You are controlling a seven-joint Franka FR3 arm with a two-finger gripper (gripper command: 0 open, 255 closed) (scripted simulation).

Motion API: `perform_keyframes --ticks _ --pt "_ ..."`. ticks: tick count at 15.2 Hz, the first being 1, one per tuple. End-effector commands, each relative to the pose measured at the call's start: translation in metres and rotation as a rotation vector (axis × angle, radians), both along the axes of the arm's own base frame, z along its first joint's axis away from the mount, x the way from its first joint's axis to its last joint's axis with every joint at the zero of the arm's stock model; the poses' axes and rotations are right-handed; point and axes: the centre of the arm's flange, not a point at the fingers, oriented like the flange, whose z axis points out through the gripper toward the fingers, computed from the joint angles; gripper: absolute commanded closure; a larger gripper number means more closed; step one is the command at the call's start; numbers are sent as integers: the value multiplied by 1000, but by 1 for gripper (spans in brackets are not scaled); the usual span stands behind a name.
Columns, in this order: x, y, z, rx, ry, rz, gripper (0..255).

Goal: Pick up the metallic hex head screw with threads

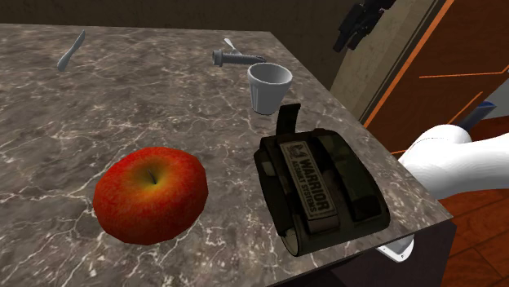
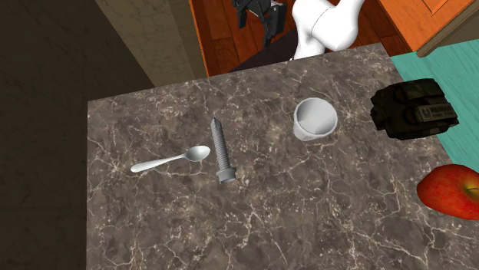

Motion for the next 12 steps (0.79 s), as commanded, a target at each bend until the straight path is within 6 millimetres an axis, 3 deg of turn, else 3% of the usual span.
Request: perform_keyframes --ticks 1,6,12 --pt "0 0 0 0 0 0 0" --pt "67 12 -9 -43 -9 244 0" --pt "141 46 -21 -96 -19 537 0"
